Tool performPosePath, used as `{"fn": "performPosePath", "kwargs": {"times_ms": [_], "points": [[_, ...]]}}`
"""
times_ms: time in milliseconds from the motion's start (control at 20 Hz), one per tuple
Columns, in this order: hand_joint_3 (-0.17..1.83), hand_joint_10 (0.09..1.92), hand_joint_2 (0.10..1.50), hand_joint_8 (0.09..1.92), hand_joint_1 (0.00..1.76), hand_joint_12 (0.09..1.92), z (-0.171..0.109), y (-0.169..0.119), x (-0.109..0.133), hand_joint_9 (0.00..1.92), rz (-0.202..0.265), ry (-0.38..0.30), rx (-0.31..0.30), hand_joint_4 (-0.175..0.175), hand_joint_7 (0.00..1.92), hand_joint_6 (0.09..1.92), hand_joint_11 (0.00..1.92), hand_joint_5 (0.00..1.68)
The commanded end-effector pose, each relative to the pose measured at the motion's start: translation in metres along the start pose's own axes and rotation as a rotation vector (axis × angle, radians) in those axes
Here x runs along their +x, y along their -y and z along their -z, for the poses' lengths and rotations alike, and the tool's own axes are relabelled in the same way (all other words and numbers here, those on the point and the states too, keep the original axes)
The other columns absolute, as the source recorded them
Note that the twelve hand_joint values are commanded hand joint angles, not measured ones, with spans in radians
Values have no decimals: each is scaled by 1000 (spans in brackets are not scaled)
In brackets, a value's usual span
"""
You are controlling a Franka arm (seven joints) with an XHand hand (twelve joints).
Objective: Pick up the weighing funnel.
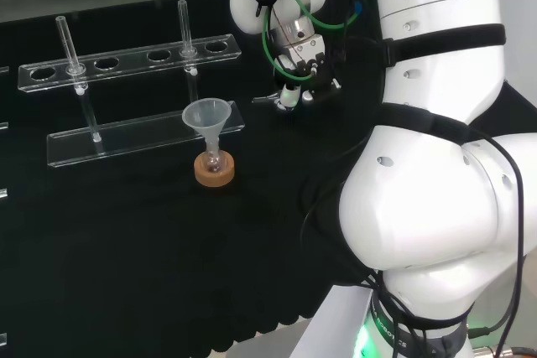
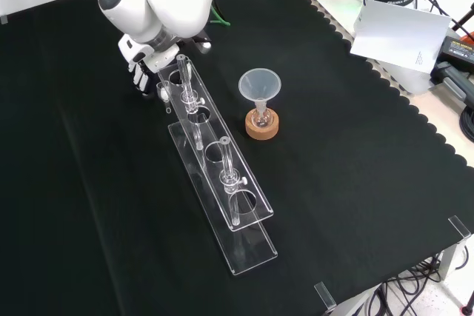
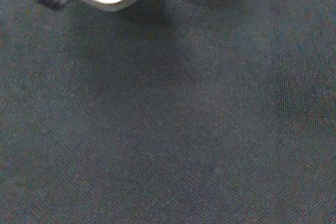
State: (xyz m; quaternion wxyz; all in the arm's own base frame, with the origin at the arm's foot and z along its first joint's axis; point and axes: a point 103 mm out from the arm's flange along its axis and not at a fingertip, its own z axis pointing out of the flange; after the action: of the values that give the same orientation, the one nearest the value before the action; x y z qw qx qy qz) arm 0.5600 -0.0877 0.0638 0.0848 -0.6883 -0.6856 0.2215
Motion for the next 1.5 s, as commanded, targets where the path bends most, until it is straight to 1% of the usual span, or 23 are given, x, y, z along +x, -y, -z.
{"fn": "performPosePath", "kwargs": {"times_ms": [50, 200, 300, 400, 500, 600, 700, 1000, 1250, 1500], "points": [[566, 488, 733, 656, 1088, 1250, 11, 6, -2, 870, -21, 22, -64, 170, 619, 774, 571, 1177], [657, 460, 685, 640, 1099, 1224, 27, 12, -7, 925, -20, 7, -95, 175, 663, 796, 627, 1202], [667, 438, 666, 642, 1108, 1171, 38, 18, -9, 969, -18, 7, -105, 175, 704, 741, 704, 1237], [662, 400, 651, 636, 1118, 1100, 47, 24, -12, 1034, -18, 9, -91, 175, 770, 664, 804, 1279], [653, 357, 645, 621, 1124, 1049, 55, 29, -14, 1083, -11, 17, -41, 175, 813, 609, 873, 1308], [646, 321, 642, 608, 1128, 1021, 61, 36, -16, 1119, -16, 25, -15, 175, 846, 574, 910, 1325], [643, 309, 642, 604, 1129, 1013, 66, 45, -18, 1136, -22, 33, -12, 175, 863, 561, 925, 1332], [641, 300, 641, 603, 1130, 1008, 80, 79, -19, 1148, -48, 49, -41, 175, 877, 552, 936, 1336], [640, 296, 640, 602, 1130, 1006, 89, 108, -18, 1152, -82, 61, -77, 175, 880, 549, 940, 1338], [640, 292, 640, 600, 1130, 1004, 95, 134, -16, 1155, -109, 66, -93, 175, 881, 546, 943, 1339]]}}
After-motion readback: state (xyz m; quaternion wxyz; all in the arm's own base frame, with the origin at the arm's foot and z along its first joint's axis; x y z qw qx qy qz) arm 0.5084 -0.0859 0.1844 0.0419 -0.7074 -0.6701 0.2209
